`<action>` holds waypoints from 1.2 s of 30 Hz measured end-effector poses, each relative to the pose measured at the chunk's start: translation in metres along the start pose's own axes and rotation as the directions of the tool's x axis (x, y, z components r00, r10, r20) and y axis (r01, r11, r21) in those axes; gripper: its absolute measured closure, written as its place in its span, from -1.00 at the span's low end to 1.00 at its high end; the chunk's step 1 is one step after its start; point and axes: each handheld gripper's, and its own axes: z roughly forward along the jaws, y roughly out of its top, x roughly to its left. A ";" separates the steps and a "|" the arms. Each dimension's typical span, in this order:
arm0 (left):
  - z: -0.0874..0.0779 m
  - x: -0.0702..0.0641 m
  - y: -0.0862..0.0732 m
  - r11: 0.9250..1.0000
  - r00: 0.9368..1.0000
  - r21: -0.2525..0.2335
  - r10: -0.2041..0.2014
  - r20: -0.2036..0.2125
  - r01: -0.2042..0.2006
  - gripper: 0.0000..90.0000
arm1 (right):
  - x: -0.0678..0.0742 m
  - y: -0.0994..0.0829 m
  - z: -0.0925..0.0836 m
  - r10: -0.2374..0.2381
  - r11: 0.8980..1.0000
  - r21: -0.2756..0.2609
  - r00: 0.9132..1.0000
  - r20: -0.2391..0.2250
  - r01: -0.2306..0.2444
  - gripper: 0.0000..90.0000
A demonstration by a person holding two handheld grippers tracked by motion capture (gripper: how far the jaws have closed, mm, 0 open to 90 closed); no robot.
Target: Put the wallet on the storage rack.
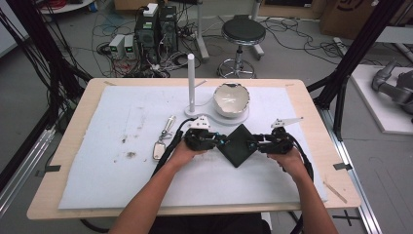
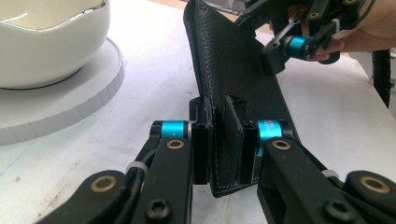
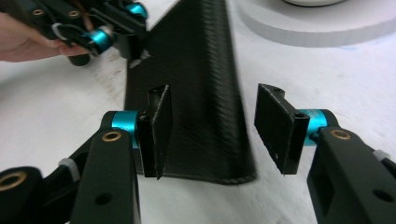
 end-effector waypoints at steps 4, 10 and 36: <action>0.000 0.000 0.000 1.000 1.000 0.006 -0.002 0.001 0.002 0.80 | 0.000 0.003 0.001 -0.016 1.000 0.011 1.000 -0.004 0.016 0.38; 0.000 0.000 0.000 1.000 1.000 0.001 0.010 0.004 -0.010 0.80 | -0.002 0.004 -0.008 -0.008 1.000 -0.003 0.998 -0.062 0.007 0.68; 0.001 -0.002 0.000 0.999 0.999 -0.007 0.054 0.003 -0.054 0.80 | -0.012 0.020 -0.002 -0.007 0.995 0.094 0.992 -0.130 0.019 0.76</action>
